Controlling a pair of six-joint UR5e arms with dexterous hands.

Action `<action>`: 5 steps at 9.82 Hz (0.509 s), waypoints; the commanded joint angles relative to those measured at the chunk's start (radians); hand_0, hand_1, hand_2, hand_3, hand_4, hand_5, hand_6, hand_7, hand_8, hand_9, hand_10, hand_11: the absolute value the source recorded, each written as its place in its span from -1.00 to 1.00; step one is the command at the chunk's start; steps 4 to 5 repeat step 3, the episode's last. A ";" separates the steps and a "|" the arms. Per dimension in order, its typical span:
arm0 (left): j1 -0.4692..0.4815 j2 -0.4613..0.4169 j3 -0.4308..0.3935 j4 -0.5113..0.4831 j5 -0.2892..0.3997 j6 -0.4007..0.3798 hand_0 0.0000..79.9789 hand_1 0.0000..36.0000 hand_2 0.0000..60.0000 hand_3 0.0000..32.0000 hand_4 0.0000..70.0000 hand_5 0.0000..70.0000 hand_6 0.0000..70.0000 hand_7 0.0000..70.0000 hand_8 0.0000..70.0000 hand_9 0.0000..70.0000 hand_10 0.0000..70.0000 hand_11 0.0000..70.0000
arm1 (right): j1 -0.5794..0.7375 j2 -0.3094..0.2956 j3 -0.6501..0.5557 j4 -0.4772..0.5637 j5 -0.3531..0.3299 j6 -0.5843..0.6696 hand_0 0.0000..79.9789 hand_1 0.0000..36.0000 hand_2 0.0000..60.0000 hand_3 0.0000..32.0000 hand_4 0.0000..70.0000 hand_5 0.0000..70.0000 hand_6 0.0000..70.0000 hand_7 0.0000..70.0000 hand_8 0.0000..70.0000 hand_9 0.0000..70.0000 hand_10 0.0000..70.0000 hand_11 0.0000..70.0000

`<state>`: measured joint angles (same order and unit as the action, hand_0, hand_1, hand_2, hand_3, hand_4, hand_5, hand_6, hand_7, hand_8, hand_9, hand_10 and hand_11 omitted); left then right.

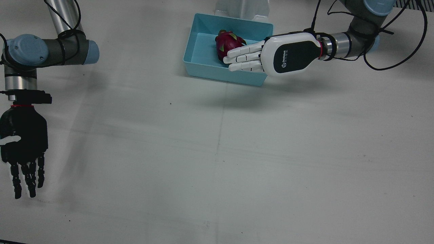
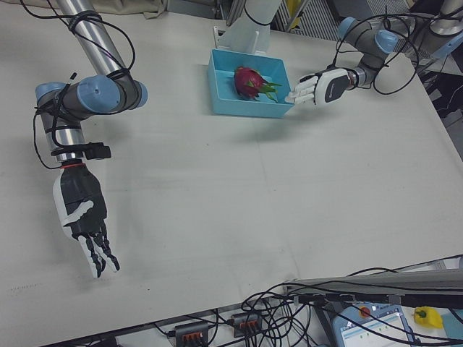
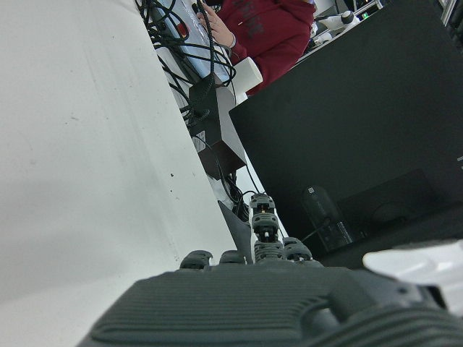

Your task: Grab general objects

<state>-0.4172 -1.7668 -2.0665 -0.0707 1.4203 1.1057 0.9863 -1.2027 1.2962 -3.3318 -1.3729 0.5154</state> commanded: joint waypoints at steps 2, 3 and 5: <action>-0.056 0.151 0.074 -0.099 -0.187 0.002 1.00 1.00 1.00 -1.00 -1.00 -1.00 -1.00 -0.89 -1.00 -1.00 -0.90 -0.67 | 0.000 0.000 0.000 0.000 0.000 0.000 -1.00 -1.00 -1.00 -1.00 -1.00 -1.00 -1.00 -1.00 -1.00 -1.00 -1.00 -1.00; -0.080 0.177 0.078 -0.109 -0.207 0.000 1.00 1.00 1.00 -1.00 -1.00 -1.00 -1.00 -0.86 -1.00 -1.00 -0.91 -0.67 | 0.000 0.000 0.000 0.000 0.000 0.000 -1.00 -1.00 -1.00 -1.00 -1.00 -1.00 -1.00 -1.00 -1.00 -1.00 -1.00 -1.00; -0.080 0.177 0.078 -0.109 -0.207 0.000 1.00 1.00 1.00 -1.00 -1.00 -1.00 -1.00 -0.86 -1.00 -1.00 -0.91 -0.67 | 0.000 0.000 0.000 0.000 0.000 0.000 -1.00 -1.00 -1.00 -1.00 -1.00 -1.00 -1.00 -1.00 -1.00 -1.00 -1.00 -1.00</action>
